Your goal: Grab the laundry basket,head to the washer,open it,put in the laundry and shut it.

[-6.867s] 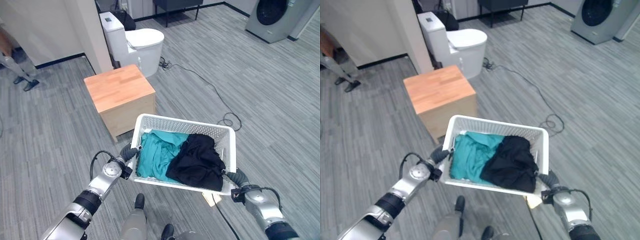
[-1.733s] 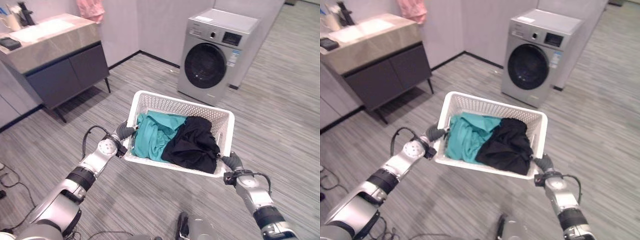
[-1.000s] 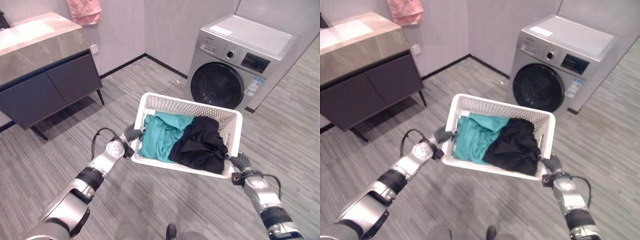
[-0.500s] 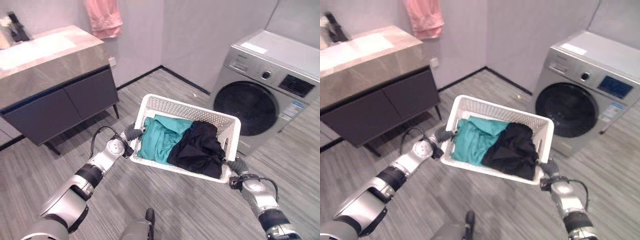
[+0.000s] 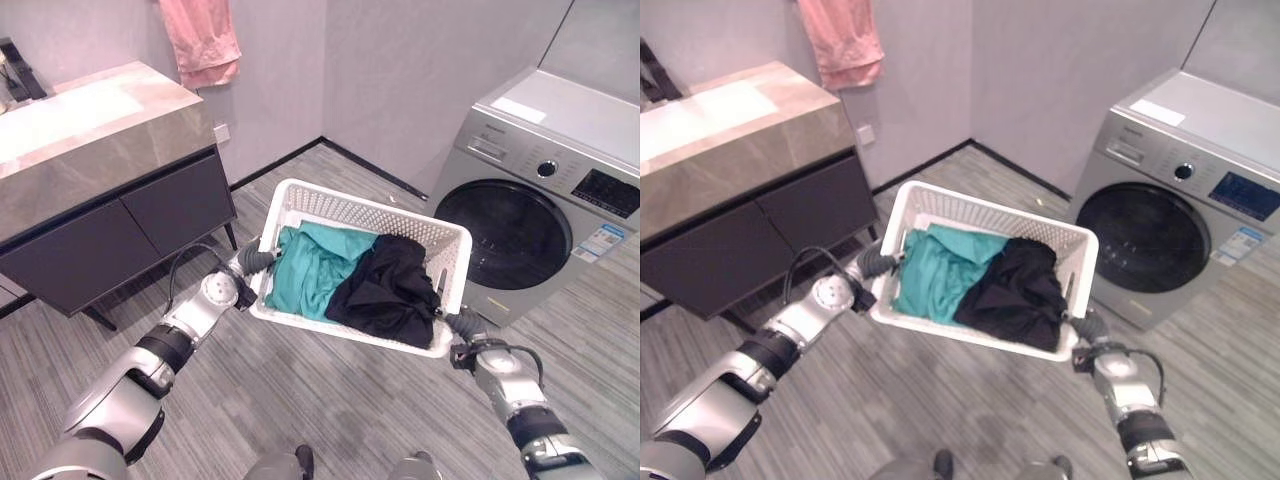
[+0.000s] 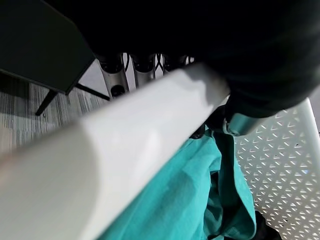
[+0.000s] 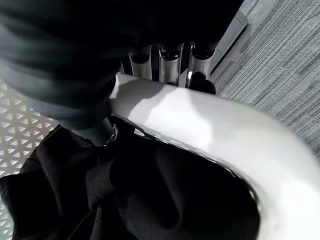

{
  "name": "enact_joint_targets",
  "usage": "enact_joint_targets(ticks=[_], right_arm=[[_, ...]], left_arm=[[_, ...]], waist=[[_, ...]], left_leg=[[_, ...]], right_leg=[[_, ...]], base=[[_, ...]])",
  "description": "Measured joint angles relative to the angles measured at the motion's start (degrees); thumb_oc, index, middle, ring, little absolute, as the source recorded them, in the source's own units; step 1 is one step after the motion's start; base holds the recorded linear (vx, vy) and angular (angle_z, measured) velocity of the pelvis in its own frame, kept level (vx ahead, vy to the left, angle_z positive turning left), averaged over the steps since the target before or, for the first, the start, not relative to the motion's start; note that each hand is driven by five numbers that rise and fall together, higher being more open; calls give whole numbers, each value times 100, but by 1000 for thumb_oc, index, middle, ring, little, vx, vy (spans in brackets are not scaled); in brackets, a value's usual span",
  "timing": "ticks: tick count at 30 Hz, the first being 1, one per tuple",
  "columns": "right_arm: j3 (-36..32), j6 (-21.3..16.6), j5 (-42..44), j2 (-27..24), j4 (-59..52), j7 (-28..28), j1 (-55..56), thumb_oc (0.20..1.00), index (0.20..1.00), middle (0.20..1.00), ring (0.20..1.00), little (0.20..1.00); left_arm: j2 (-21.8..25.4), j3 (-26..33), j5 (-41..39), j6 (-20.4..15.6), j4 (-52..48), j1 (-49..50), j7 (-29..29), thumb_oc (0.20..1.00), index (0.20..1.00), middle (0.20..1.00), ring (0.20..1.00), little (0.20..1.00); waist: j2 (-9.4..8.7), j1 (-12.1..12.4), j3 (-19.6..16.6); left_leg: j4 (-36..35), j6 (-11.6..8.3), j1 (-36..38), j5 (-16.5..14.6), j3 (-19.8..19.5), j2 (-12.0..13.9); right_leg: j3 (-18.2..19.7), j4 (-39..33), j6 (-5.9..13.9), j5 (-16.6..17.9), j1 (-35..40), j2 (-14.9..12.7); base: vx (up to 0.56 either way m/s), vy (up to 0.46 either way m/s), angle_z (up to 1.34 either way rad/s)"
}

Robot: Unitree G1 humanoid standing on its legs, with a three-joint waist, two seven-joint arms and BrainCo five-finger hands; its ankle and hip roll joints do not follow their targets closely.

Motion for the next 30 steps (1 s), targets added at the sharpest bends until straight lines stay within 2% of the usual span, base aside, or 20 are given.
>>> enact_joint_targets(ticks=[3,4,5,6,7,8,10,11,12,13,14,15,16,17,18,20,21,25,28,30], right_arm=[[-18,5,-3,5,-80,31,102,200,200,200,200,200],[-22,4,-8,7,-135,35,147,200,200,200,200,200],[-96,4,-11,3,-148,25,100,200,200,200,200,200],[-200,0,-14,-7,-207,0,102,200,200,200,200,200],[-209,2,-48,-9,-419,0,260,200,200,200,200,200],[-221,2,-85,-43,-558,-5,372,200,200,200,200,200],[-336,0,-131,-98,-791,-16,513,200,200,200,200,200],[-466,-17,-235,-165,-982,-35,618,200,200,200,200,200],[-528,-18,-239,-162,-1033,-48,592,200,200,200,200,200],[-524,-16,-242,-194,-1117,-76,605,200,200,200,200,200],[-516,-16,-250,-226,-1226,-82,623,200,200,200,200,200],[-516,-16,-352,-233,-1455,-147,615,200,200,200,200,200],[-520,-17,-360,-260,-1572,-188,610,200,200,200,200,200],[-518,-17,-360,-260,-1591,-195,608,200,200,200,200,200],[-518,-16,-384,-282,-1657,-208,612,200,200,200,200,200],[-526,-16,-454,-396,-1785,-259,614,200,200,200,200,200],[-550,-23,-456,-455,-1837,-268,563,200,200,200,200,200],[-563,-30,-456,-471,-1801,-310,393,200,200,200,200,200],[-563,-36,-455,-465,-1759,-408,304,200,200,200,200,200],[-545,-52,-457,-460,-1612,-427,111,200,200,200,200,200]], left_arm=[[58,17,2,-29,-117,124,-38,200,200,200,200,200],[83,33,4,-44,-194,172,-47,200,200,200,200,200],[71,42,3,-83,-205,189,-22,200,200,200,200,200],[60,84,3,-98,-233,221,-34,200,200,200,200,200],[69,244,3,-121,-379,328,-56,200,200,200,200,200],[73,251,4,-121,-433,326,-58,200,200,200,200,200],[56,250,3,-128,-486,325,-68,200,200,200,200,200],[-54,273,2,-125,-476,309,-69,200,200,200,200,200],[-40,275,-2,-124,-490,317,-69,200,200,200,200,200],[-34,281,-9,-123,-489,333,-69,200,200,200,200,200],[-27,335,-17,-126,-493,331,-69,200,200,200,200,200],[69,428,-29,-127,-596,315,-65,200,200,200,200,200],[79,533,-33,-127,-688,315,-59,200,200,200,200,200],[95,563,-33,-127,-730,305,-55,200,200,200,200,200],[119,563,-33,-129,-764,254,-55,200,200,200,200,200],[125,560,-34,-129,-796,137,-47,200,200,200,200,200],[139,549,-39,-130,-794,12,-44,200,200,200,200,200],[167,513,-102,-132,-774,-226,56,200,200,200,200,200],[184,445,-128,-131,-763,-358,85,200,200,200,200,200],[291,316,-133,-132,-752,-471,131,200,200,200,200,200]], waist=[[-271,134,-51],[-420,231,-137],[-381,296,-136],[-270,164,-143],[-249,83,-155],[-267,88,-159],[-318,16,-159],[-356,-68,-144],[-420,-32,-96],[-424,-20,-96],[-452,-49,-84],[-506,-65,-49],[-464,-90,10],[-463,-83,16],[-455,-79,23],[-451,-83,42],[-407,-82,74],[-275,-4,199],[-191,42,261],[-90,100,264]], left_leg=[[-126,-301,295,-86,103,138],[-160,-519,336,-155,137,235],[-84,-601,316,-208,190,421],[-78,-703,259,-147,94,769],[-181,-805,339,-78,101,1148],[-112,-837,318,-41,80,1364],[143,-830,166,40,-54,1623],[778,-894,-210,139,-320,1802],[1379,-734,-473,247,-303,1902],[1656,-702,-649,546,-417,1930],[1836,-840,-788,903,-532,1957],[2142,-761,-1069,1214,-419,2043],[2294,-804,-1136,1107,-348,2149],[2281,-842,-1144,1043,-279,2118],[2199,-876,-1189,841,-248,1950],[1814,-900,-1267,567,-262,1581],[1203,-894,-1315,549,-219,1279],[-13,-904,-1468,652,-247,836],[-24,-855,-1660,698,-174,669],[-80,-704,-1519,751,-282,550]], right_leg=[[-58,-302,19,346,342,280],[-209,-534,-5,239,500,488],[-168,-708,42,161,548,678],[-242,-744,-125,149,567,1059],[-287,-751,-345,73,594,1479],[-299,-760,-496,29,602,1729],[-366,-796,-685,-41,647,1992],[-558,-694,-934,-152,610,2137],[-529,-779,-997,-149,718,2226],[-541,-736,-1149,-192,721,2361],[-559,-649,-1257,-197,682,2392],[-536,-730,-1370,-290,739,2373],[-565,-839,-1440,-241,838,2457],[-566,-860,-1460,-236,865,2486],[-575,-885,-1534,-252,875,2507],[-571,-1038,-1492,-287,887,2514],[-630,-1128,-1436,-254,878,2563],[-729,-1131,-1505,-322,884,2768],[-750,-1130,-1538,-440,945,2829],[-653,-1080,-1500,-507,1044,2818]], base=[[59,-321,-31],[49,-345,-40],[63,-467,-35],[41,-575,-26],[13,-399,-12],[-22,-538,-14],[-56,-497,5],[-78,-394,5],[-66,-294,-3],[14,-256,-22],[61,-168,-7],[42,-101,1],[15,-42,0],[38,3,2],[64,16,2],[128,69,13],[189,101,19],[154,82,8],[220,157,8],[315,233,-20]])
